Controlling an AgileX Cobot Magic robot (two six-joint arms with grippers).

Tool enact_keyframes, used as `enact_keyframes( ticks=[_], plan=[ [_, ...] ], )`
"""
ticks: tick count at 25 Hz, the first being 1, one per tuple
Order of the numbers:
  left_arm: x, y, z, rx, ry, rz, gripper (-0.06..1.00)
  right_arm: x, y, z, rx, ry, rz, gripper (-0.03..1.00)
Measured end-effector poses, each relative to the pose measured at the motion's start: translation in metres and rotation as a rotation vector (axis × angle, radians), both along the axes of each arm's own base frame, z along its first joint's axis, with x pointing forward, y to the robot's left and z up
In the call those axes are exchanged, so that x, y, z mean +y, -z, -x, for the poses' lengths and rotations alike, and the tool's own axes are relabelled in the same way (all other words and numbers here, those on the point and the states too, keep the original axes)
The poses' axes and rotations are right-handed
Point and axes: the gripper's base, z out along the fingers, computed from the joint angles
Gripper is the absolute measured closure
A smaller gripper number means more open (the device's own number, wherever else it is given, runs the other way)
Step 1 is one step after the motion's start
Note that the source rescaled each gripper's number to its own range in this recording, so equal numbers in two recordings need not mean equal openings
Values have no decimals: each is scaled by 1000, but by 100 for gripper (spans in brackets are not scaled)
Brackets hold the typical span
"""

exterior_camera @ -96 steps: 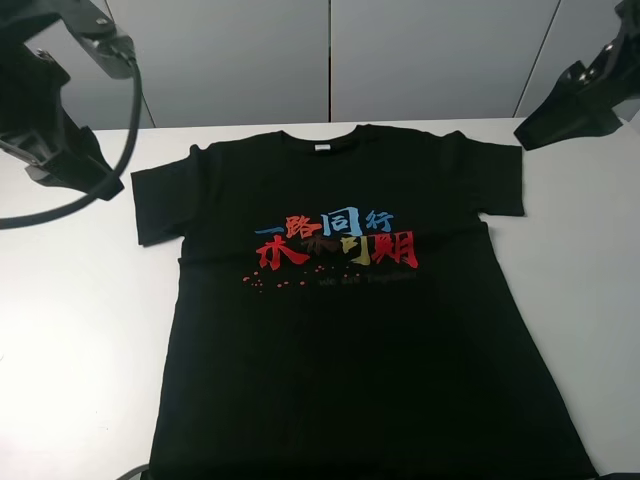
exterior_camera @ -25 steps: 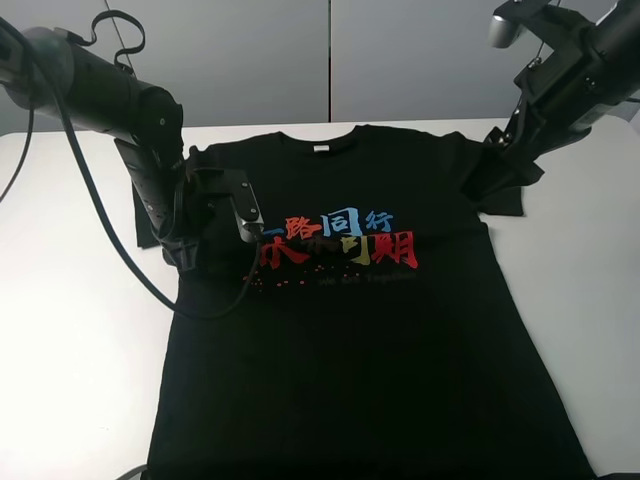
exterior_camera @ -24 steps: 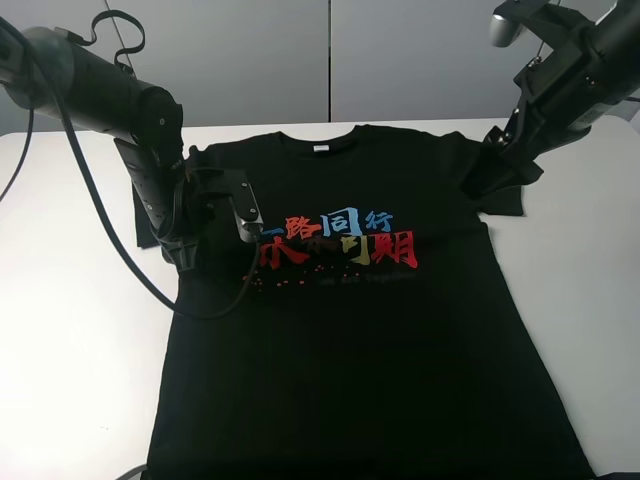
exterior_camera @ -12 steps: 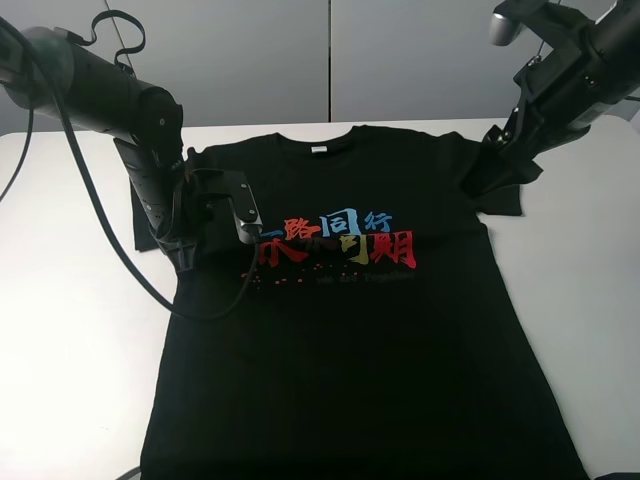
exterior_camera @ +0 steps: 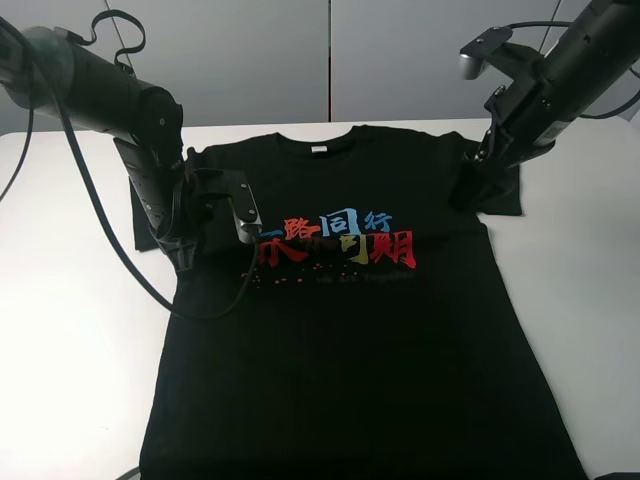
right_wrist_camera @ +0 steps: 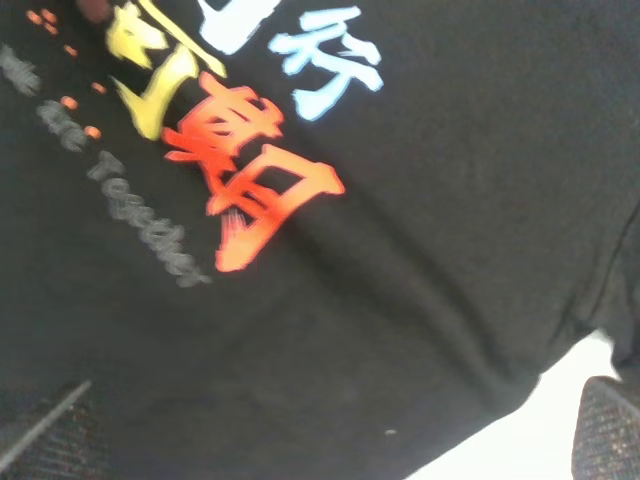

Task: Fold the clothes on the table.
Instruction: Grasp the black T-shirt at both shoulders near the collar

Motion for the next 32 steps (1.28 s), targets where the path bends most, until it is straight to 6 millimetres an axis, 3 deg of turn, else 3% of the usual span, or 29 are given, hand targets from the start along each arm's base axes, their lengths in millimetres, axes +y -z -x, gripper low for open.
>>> enact_keyframes(
  ticks=[10, 20, 25, 32],
  plan=[
    [0, 0, 0, 0, 0, 0, 94, -1, 46, -13, 29, -208, 128, -3],
    [0, 0, 0, 0, 0, 0, 94, 3, 93, -19, 68, -308, 226, -3],
    [0, 0, 0, 1, -1, 1, 94, 3, 105, -22, 58, -334, 237, -3],
    [0, 0, 0, 2, -6, 6, 94, 3, 107, -25, 46, -345, 237, -3]
  ],
)
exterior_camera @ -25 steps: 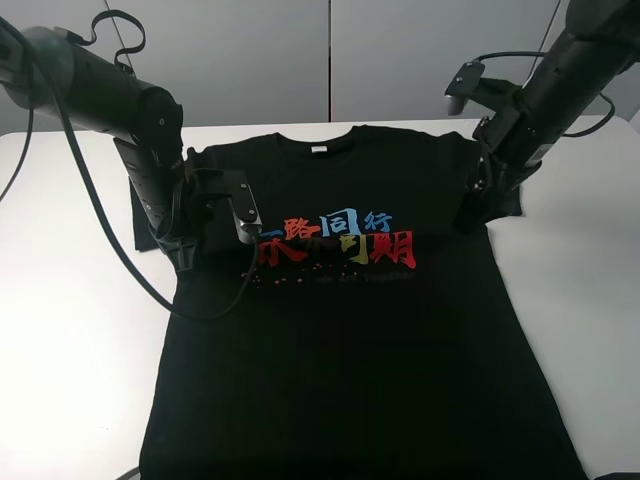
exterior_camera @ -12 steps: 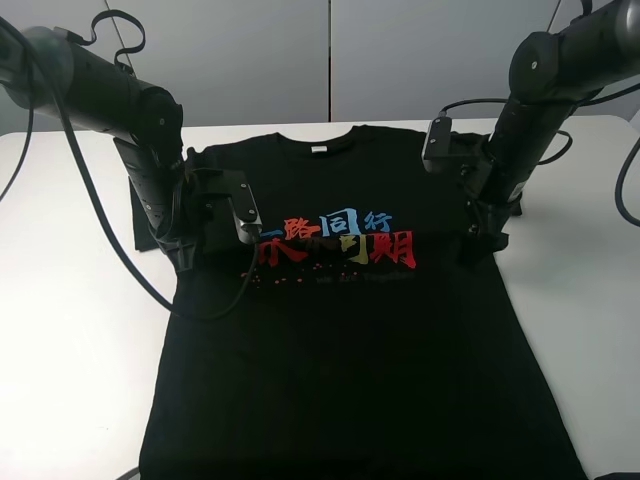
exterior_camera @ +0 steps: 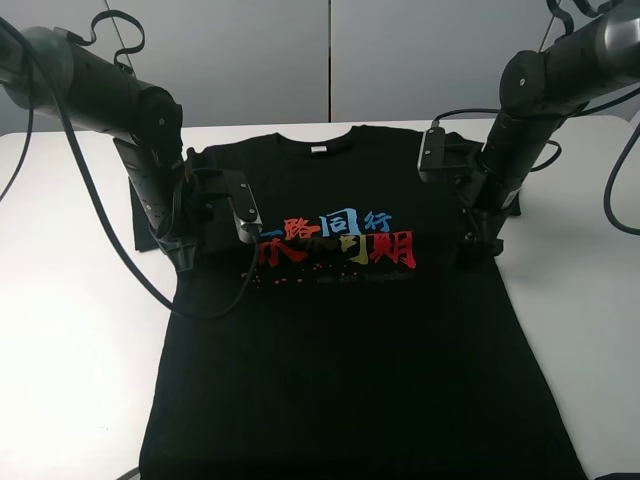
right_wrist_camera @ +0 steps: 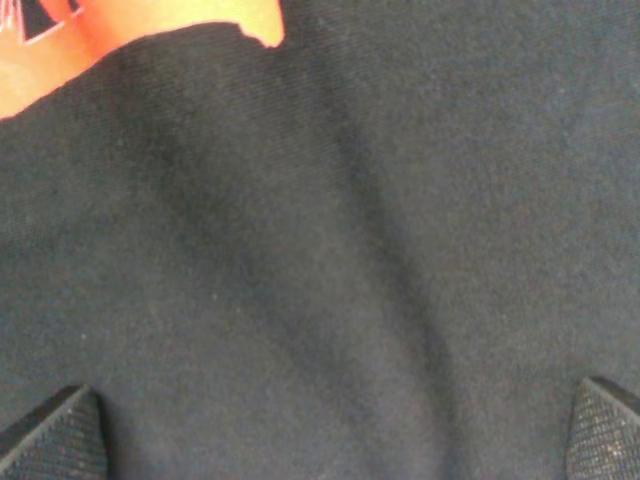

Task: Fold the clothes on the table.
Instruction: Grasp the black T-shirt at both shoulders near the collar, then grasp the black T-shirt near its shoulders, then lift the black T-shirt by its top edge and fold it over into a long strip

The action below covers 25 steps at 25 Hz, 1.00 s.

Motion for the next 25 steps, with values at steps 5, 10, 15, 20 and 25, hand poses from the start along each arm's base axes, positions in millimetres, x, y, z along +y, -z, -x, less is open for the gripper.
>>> enact_keyframes(
  ticks=[5, 10, 15, 20, 25],
  plan=[
    [0, 0, 0, 1, -2, 1, 94, -1, 1, -1, -4, -16, 7, 22],
    [0, 0, 0, 2, -3, 2, 94, -1, 1, 0, 2, -14, 6, 72],
    [0, 0, 0, 0, -3, 3, 94, 0, 1, 2, 22, 0, 7, 96],
    [0, 0, 0, 1, -7, 5, 94, 0, -1, 2, 19, 33, 6, 97],
    [-2, -5, -3, -40, -73, 32, 94, 0, -25, 0, -47, 33, -7, 97]
  ],
)
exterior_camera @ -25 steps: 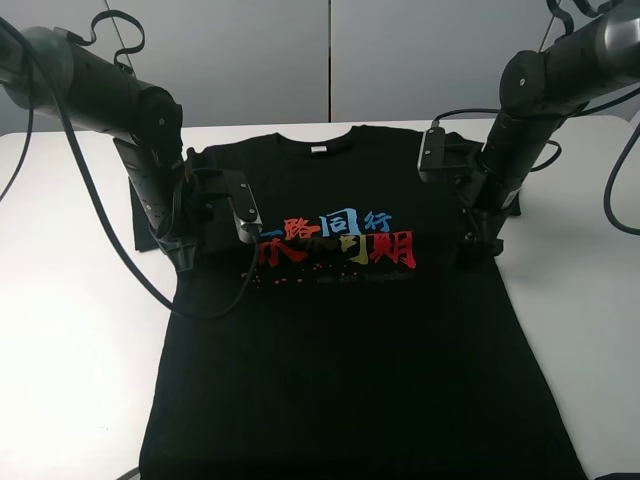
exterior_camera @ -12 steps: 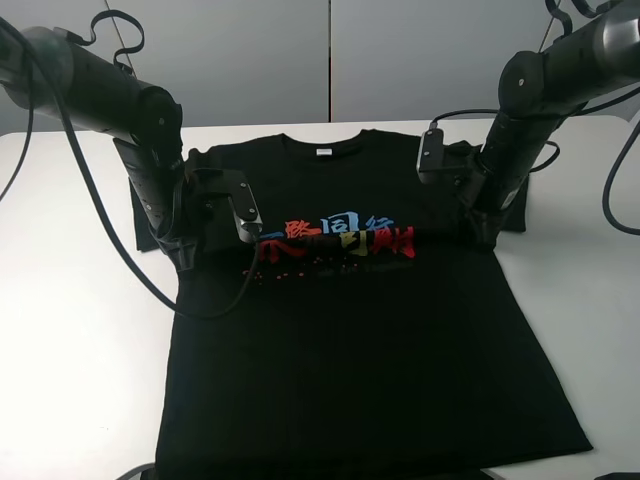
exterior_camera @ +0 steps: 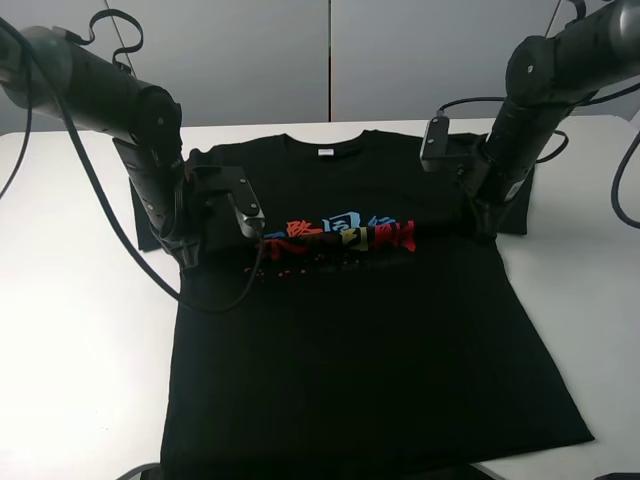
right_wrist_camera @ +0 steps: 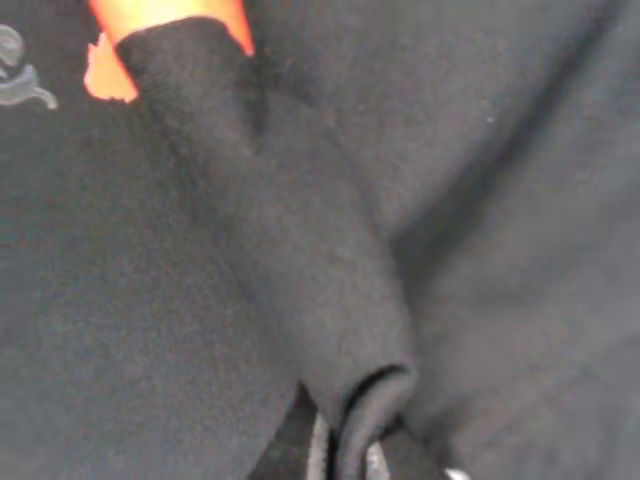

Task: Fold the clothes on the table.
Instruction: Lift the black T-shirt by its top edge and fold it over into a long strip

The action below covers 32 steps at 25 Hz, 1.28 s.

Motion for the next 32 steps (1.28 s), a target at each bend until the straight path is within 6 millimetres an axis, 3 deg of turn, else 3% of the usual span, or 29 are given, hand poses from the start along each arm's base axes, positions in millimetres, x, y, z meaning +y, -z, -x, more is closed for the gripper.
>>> enact_keyframes(
  ticks=[4, 14, 21, 28, 32],
  plan=[
    [-1, -19, -7, -89, -26, 28, 94, 0, -26, -2, -100, 20, -16, 97],
    [-14, -116, -54, -509, -155, 134, 94, -7, -89, -17, -500, 148, -36, 97],
    [-26, -165, -74, -646, -191, 240, 94, -16, -133, -22, -720, 177, 21, 97],
    [-22, -210, -65, -699, -230, 325, 94, -20, -180, -11, -863, 184, 4, 97],
    [-17, -222, -54, -654, -254, 341, 94, -20, -194, 0, -868, 198, -2, 97]
  ],
)
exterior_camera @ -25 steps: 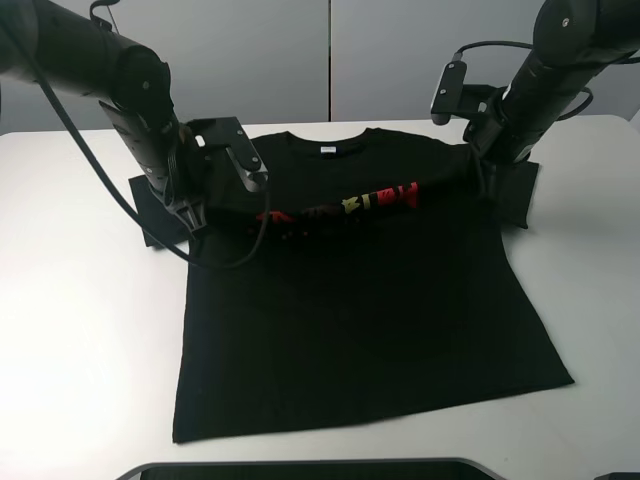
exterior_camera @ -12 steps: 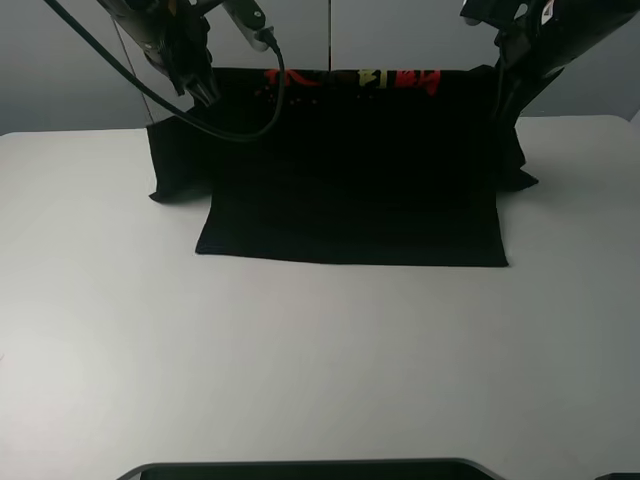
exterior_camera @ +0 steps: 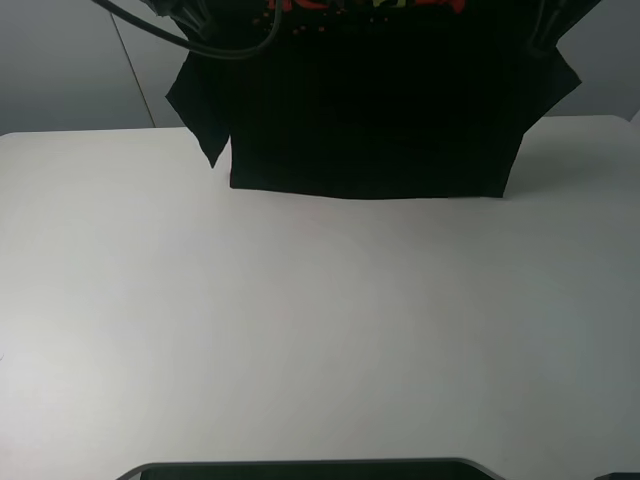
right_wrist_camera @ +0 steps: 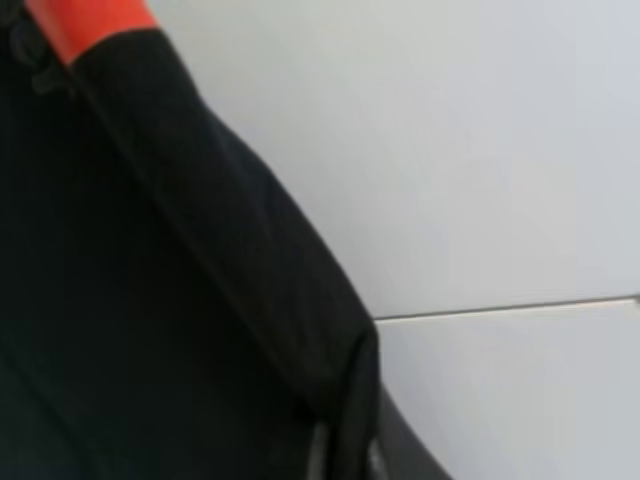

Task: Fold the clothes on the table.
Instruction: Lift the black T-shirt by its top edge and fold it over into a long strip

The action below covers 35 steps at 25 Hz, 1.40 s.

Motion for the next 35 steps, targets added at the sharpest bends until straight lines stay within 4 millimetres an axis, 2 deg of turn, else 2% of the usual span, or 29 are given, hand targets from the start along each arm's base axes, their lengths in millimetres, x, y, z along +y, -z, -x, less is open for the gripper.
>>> enact_keyframes(
  ticks=[3, 7, 13, 18, 23, 30, 35],
  plan=[
    [-2, 8, 9, 65, 22, -38, 94, -1, -2, 9, 47, -4, -12, 97],
    [-10, 26, 31, 127, 83, -120, 94, 5, 7, 32, 136, -96, 33, 97],
    [-9, 29, 72, 167, 136, -147, 94, 11, 10, 73, 242, -163, 45, 97],
    [8, 35, 96, 236, 112, -176, 94, 19, 4, 106, 370, -221, 6, 97],
    [23, 49, 115, 307, 86, -185, 94, 28, 5, 126, 494, -277, -19, 96],
    [50, 64, 147, 377, 73, -186, 94, 42, 36, 151, 663, -349, 3, 96],
    [60, 74, 165, 445, 58, -158, 94, 52, 48, 167, 747, -393, 15, 96]
  ],
)
